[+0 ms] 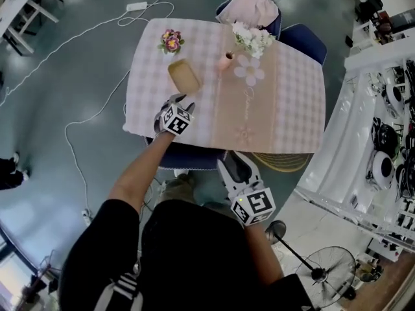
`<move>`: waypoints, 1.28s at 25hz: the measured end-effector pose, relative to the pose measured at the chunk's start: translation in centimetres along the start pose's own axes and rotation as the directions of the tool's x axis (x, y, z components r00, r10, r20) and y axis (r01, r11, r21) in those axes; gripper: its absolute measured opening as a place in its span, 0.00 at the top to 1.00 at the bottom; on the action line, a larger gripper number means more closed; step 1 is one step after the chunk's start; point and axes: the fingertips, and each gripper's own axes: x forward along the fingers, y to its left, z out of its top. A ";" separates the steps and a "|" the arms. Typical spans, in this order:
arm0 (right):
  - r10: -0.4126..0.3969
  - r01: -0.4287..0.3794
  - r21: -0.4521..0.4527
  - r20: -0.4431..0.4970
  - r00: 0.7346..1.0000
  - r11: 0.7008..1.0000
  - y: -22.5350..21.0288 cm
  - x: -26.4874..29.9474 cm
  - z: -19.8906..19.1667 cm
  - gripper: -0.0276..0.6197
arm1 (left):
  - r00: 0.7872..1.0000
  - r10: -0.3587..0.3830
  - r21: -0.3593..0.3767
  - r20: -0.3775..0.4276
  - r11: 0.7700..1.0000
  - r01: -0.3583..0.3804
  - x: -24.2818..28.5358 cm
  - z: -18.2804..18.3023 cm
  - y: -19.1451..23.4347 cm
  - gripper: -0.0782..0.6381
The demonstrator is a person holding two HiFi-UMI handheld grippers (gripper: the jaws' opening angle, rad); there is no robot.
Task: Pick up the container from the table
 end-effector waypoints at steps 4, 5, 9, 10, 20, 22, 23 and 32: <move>-0.039 0.040 0.030 -0.025 0.999 0.999 -0.9 0.3 -1.2 0.75 | 0.995 -0.010 0.096 -0.098 0.995 0.019 3.4 -1.2 1.5 0.65; -0.051 0.052 0.037 -0.032 0.998 0.998 -1.1 0.2 -1.5 0.75 | 0.993 -0.013 0.106 -0.119 0.994 0.025 4.1 -1.6 1.6 0.65; -0.095 0.097 0.057 -0.041 0.995 0.994 -2.3 -0.6 -2.4 0.75 | 0.986 0.016 0.158 -0.168 0.987 0.011 5.4 -2.5 2.1 0.67; -0.104 0.107 0.062 -0.040 0.994 0.992 -2.5 -0.8 -2.6 0.75 | 0.984 0.034 0.183 -0.174 0.983 -0.002 5.6 -2.6 2.2 0.70; -0.071 0.069 0.088 0.011 0.997 0.994 -2.8 -0.6 -1.4 0.75 | 0.978 0.060 0.202 -0.201 0.979 -0.018 3.8 -2.4 3.1 0.87; -0.058 0.056 0.068 0.033 0.998 0.996 -3.1 -0.3 -0.5 0.75 | 0.980 0.078 0.201 -0.181 0.979 -0.041 2.5 -1.6 3.6 0.87; -0.050 0.047 0.057 0.044 0.998 0.997 -3.3 -0.2 -0.1 0.75 | 0.981 0.090 0.203 -0.170 0.978 -0.055 1.7 -1.1 3.9 0.87; -0.002 0.001 0.006 0.126 0.992 1.000 -4.0 -0.6 3.8 0.87 | 0.990 0.119 0.194 -0.075 0.976 -0.103 -7.3 2.9 1.8 0.87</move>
